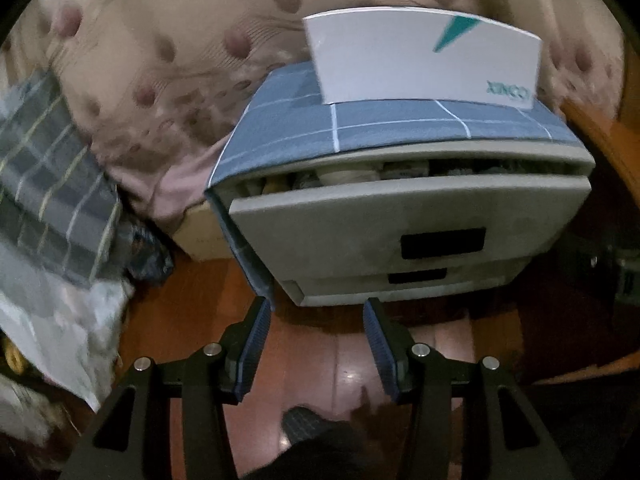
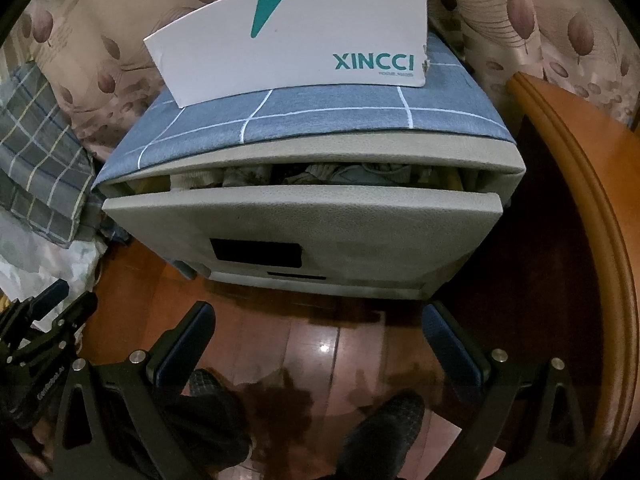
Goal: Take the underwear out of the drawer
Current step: 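Grasp the grey drawer front with the left tool and pull it open, then reach into the drawer and grasp the cream knit underwear with the left tool, then grasp the grey knit sock with the right tool while the left tool lifts the cream underwear, then carry the cream underwear into the white box with the left tool and release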
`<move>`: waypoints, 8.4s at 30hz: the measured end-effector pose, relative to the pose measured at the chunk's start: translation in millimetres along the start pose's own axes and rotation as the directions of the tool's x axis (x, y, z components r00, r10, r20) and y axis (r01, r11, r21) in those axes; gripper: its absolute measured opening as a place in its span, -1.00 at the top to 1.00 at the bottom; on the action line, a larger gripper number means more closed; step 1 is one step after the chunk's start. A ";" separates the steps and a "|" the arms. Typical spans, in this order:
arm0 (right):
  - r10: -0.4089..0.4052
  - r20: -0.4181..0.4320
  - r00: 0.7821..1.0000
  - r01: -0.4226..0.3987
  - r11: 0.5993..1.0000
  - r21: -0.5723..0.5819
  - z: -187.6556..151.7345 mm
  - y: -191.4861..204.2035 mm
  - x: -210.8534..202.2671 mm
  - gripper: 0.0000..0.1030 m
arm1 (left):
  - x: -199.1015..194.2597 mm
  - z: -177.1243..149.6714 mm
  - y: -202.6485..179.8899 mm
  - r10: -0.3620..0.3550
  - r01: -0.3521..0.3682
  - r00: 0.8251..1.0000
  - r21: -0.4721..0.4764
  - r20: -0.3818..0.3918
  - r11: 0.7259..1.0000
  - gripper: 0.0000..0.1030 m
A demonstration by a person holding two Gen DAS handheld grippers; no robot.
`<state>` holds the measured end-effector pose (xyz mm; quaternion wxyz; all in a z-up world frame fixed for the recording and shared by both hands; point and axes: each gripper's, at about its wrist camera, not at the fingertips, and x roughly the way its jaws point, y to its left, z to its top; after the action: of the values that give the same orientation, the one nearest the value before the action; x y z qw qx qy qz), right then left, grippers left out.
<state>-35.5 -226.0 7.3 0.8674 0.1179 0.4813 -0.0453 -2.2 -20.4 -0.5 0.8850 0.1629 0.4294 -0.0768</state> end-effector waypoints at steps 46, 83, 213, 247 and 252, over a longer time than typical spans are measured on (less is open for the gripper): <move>0.078 -0.016 0.997 -0.074 0.985 0.153 0.2 -41.2 5.7 -0.98 | 129.3 29.6 -84.1 0.002 -0.121 0.988 0.777 0.153 0.618 -0.53; 0.066 0.147 0.987 -0.097 0.973 0.211 -1.6 -57.9 -28.9 -0.99 | 44.8 -11.1 -59.2 -0.188 0.369 0.922 0.621 -0.339 0.692 -0.55; -0.033 -0.439 0.898 0.075 0.994 0.081 1.3 -34.7 111.7 0.30 | 22.1 95.1 57.7 -0.278 0.265 0.947 -0.095 -0.160 0.959 0.02; -0.099 -0.477 0.873 0.104 0.994 -0.016 -8.6 -1.0 142.0 0.27 | 26.1 357.2 13.4 -0.184 0.173 0.977 0.111 0.103 0.979 0.02; -0.099 -0.477 0.873 0.105 0.994 -0.015 -9.3 0.1 142.7 0.27 | 71.0 355.4 -11.0 -0.155 0.147 0.987 0.134 0.049 0.980 0.02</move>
<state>32.8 -218.6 -118.1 0.7180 0.1049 0.6851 -0.0632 299.9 -156.4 146.9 0.8764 0.1848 0.4082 -0.1764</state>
